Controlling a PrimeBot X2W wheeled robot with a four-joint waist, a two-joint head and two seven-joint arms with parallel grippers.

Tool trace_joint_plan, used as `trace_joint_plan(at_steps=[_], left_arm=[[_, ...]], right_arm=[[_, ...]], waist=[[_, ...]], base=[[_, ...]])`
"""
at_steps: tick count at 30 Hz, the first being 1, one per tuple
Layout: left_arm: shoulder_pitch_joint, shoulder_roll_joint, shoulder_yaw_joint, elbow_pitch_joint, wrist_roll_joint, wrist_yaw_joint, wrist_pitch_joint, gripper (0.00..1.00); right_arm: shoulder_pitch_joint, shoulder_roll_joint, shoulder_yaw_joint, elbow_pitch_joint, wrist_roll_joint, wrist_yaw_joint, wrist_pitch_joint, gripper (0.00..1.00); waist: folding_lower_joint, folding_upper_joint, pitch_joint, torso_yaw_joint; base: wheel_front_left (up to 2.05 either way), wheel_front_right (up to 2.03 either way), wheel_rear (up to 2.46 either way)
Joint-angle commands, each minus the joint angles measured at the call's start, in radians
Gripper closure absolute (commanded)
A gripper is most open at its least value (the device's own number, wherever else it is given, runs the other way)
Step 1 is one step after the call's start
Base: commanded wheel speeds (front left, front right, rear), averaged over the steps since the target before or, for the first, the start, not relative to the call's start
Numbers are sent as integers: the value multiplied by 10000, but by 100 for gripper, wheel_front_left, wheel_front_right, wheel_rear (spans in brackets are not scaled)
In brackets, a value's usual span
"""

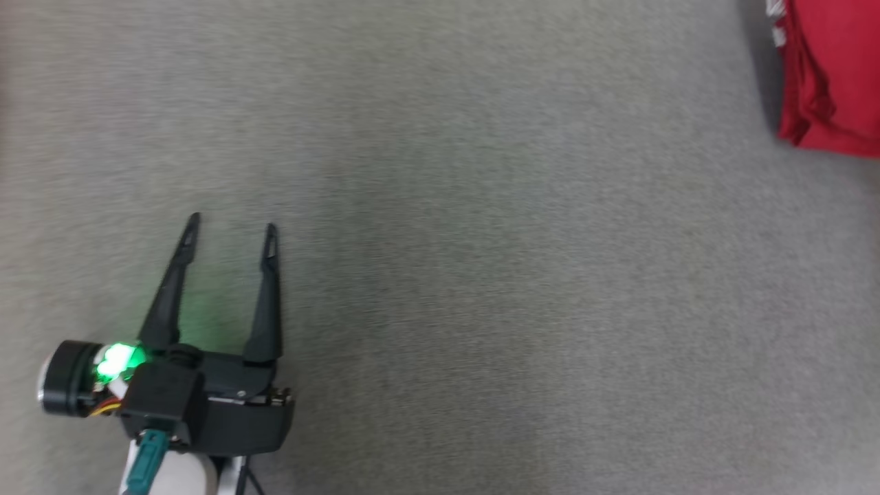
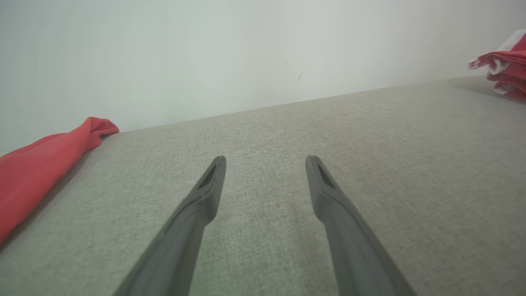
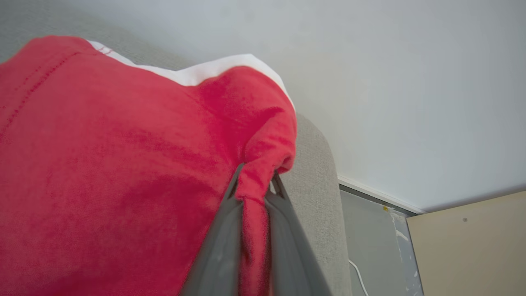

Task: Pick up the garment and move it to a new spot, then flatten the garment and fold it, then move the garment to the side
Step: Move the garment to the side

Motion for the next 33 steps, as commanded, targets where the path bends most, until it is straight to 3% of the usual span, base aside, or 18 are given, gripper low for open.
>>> trace_joint_plan(at_steps=[1, 9, 16, 17, 18, 19, 26, 33], left_arm=[[116, 127, 77, -146, 46, 55, -33, 0], [304, 390, 156, -558, 65, 123, -33, 0], [259, 464, 50, -635, 43, 165, -30, 0], [241, 458, 27, -627, 27, 175, -30, 0], [226, 452, 10, -619, 11, 188, -30, 0], [212, 441, -7, -614, -7, 193, -30, 0], [245, 334, -19, -445, -196, 272, -29, 0], [677, 125, 164, -145, -488, 361, -33, 0]], right_arm=[[-290, -162, 64, -56, 69, -23, -40, 100], [-1115, -620, 538, 48, -183, -24, 108, 100], [-1810, -494, 818, 464, -238, -24, 189, 100], [-1884, -495, 869, 587, -318, -24, 177, 70], [-1937, -465, 912, 692, -371, -24, 169, 10], [-1996, -437, 922, 803, -432, -24, 131, 0], [-2355, -166, 739, 1624, -820, -24, -662, 0], [-1826, 651, 261, 1790, -595, -22, -1875, 0]], waist=[[-2, -2, 726, -826], [-2, -2, 976, -1026], [-2, -2, 1159, -971], [-2, -2, 1169, -949], [-2, -2, 1169, -926], [-2, -2, 1162, -897], [-2, -2, 784, -713], [-2, -2, -592, -461]], base=[[0, 0, 0], [0, 0, 0], [0, 0, 0], [0, 0, 0], [0, 0, 0], [0, 0, 0], [0, 0, 0], [0, 0, 0]])
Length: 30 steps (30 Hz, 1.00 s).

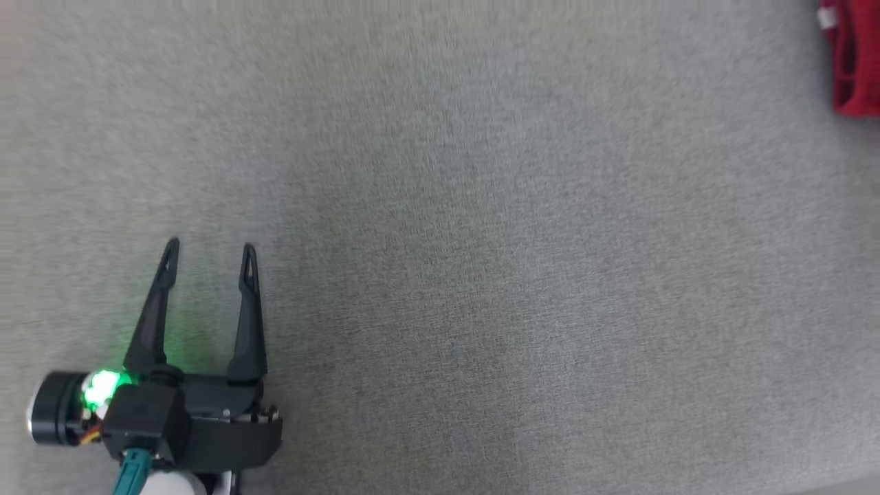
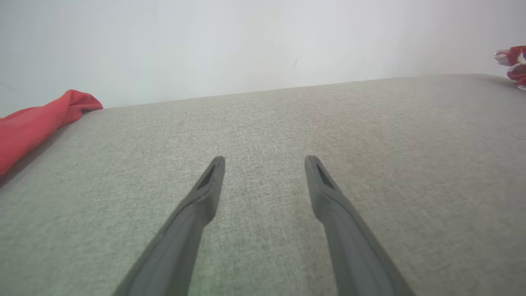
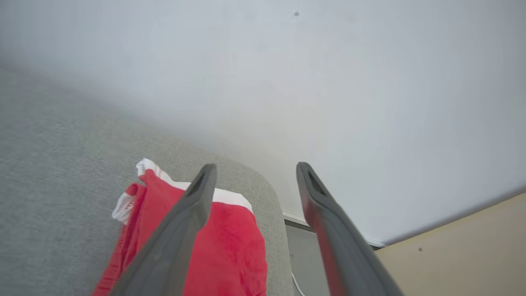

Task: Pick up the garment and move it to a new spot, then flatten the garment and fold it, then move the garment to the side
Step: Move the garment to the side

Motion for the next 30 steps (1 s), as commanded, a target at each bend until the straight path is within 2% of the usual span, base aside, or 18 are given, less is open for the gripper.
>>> trace_joint_plan(at_steps=[1, 7, 13, 14, 19, 20, 23, 30], left_arm=[[296, -62, 74, 88, -103, 51, -33, 0], [900, -162, 249, 219, -218, 14, -35, 0], [1403, -245, 382, 404, -319, -83, -33, 0], [1403, -245, 382, 404, -319, -83, -33, 0], [1671, -312, 440, 578, -370, -150, -33, 0], [1699, -342, 472, 615, -384, -174, -33, 0], [1847, -372, 550, 685, -405, -208, -33, 0], [2030, -491, 657, 903, -445, -216, -33, 0]], right_arm=[[329, 234, -188, -40, 95, -24, -261, 0], [1494, 1287, -1142, -754, 63, -22, -559, 0], [3700, 2371, -2971, -2440, -290, -24, -568, 0], [3700, 2371, -2971, -2440, -290, -24, -568, 0], [5733, 3247, -4382, -3668, -793, -24, -557, 0], [6496, 3615, -4840, -4126, -960, -24, -558, 0], [7576, 4155, -5481, -4774, -1205, -22, -557, 0], [9836, 5374, -6235, -5932, -1691, -24, -558, 0]], waist=[[0, -1, -1071, 274], [0, -1, -2529, 675], [0, -1, -3600, 1174], [0, -1, -3600, 1174], [0, -1, -4204, 1550], [0, -1, -4388, 1647], [0, -1, -4621, 1729], [0, -1, -4919, 1736]], base=[[0, 0, 0], [0, 0, 0], [0, 0, 0], [0, 0, 0], [0, 0, 0], [0, 0, 0], [0, 0, 0], [0, 0, 0]])
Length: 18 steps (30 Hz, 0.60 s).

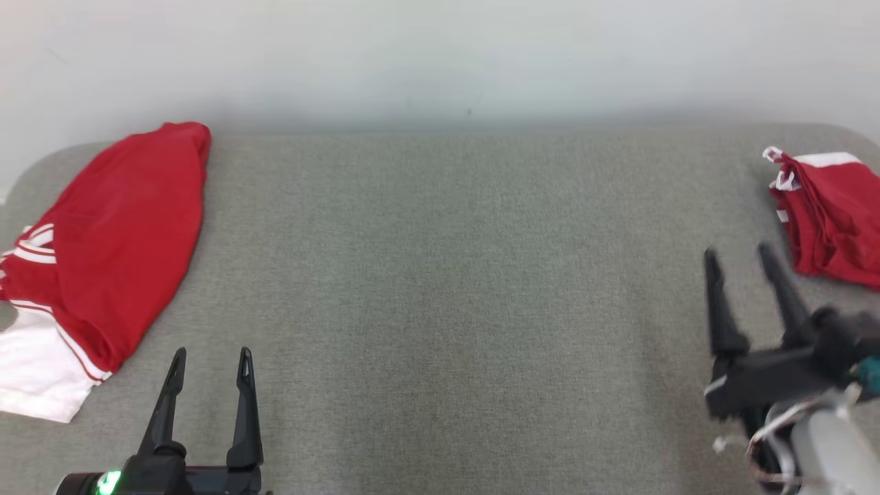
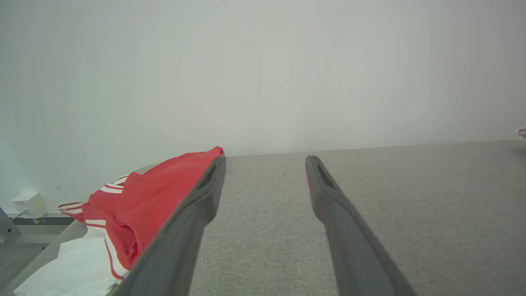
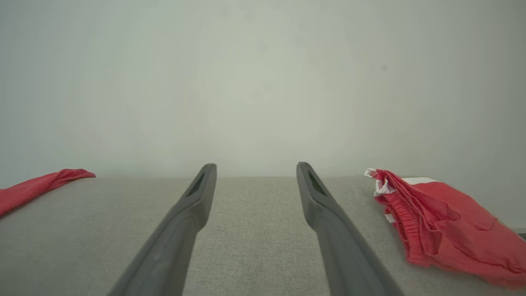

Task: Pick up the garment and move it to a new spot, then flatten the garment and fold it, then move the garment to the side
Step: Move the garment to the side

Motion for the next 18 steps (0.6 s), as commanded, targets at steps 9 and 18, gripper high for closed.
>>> trace_joint_plan(at_steps=[9, 18], left_arm=[[177, -136, 113, 437, -168, -96, -33, 0], [519, -180, 227, 831, -91, -205, -33, 0]], right_arm=[[2138, 1089, -311, -1234, -623, -22, -4, 0], [3344, 1608, -378, -1784, -913, -24, -4, 0]], waist=[[3, 1, -490, 92], [3, 1, -931, 50]], base=[[0, 0, 0], [0, 0, 0]])
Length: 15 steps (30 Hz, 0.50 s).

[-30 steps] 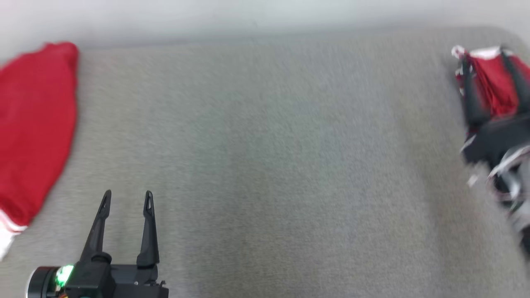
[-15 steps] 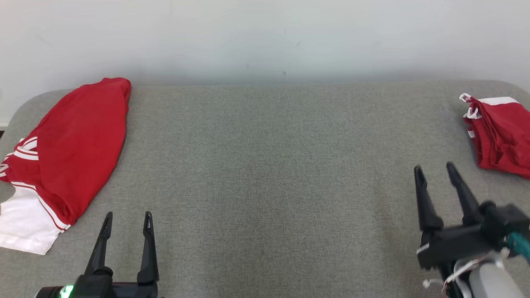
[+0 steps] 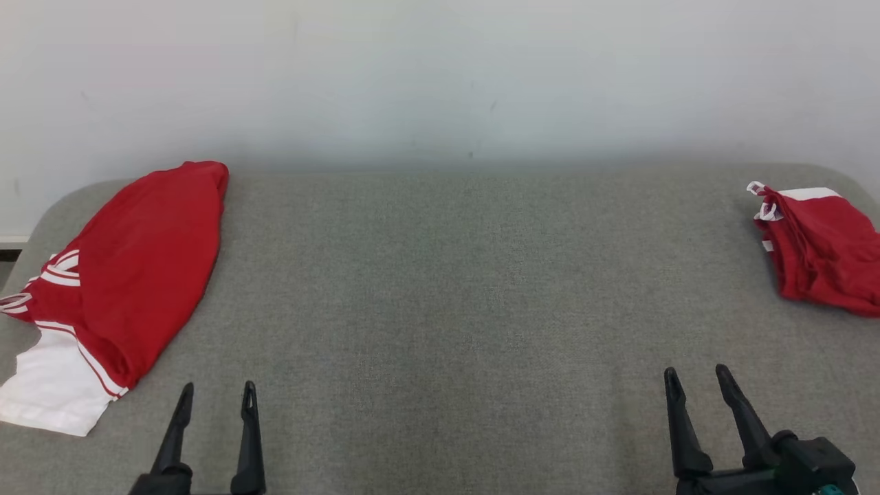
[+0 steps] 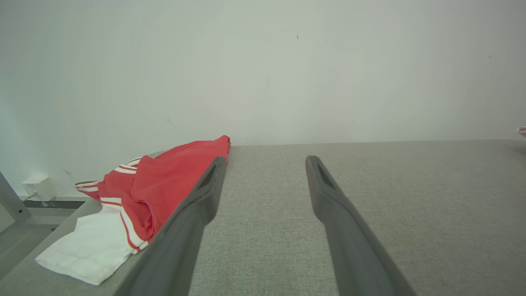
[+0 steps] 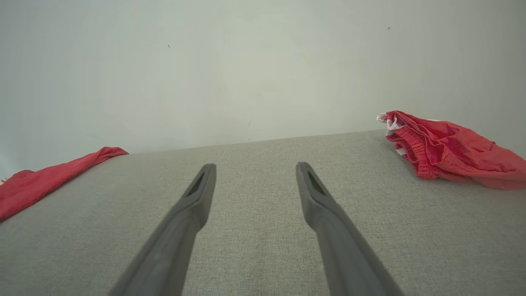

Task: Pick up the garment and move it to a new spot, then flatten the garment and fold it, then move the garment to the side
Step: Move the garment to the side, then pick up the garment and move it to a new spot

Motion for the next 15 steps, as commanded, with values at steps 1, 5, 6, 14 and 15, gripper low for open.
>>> trace_joint_plan(at_steps=[1, 5, 6, 14, 15], left_arm=[[223, -24, 9, 70, 18, -24, -33, 0], [243, -38, 2, 175, 52, -100, -33, 0], [252, -40, 17, 190, 56, -86, -33, 0], [283, -52, 63, 269, 106, -170, -33, 0], [284, -57, 64, 283, 107, -188, -33, 0]], right_arm=[[132, 58, -76, -50, -45, -24, -4, 0], [324, 151, -201, -13, -96, -24, 0, 0], [354, 159, -223, -14, -97, -24, 0, 0], [406, 194, -221, 37, -124, -24, 2, 0], [410, 203, -214, 37, -135, -24, 2, 0]], waist=[[1, 1, -114, -5], [1, 1, -208, 30], [1, 1, -222, 38], [1, 1, -267, 65], [1, 1, -269, 71]], base=[[0, 0, 0], [0, 0, 0], [0, 0, 0], [0, 0, 0], [0, 0, 0]])
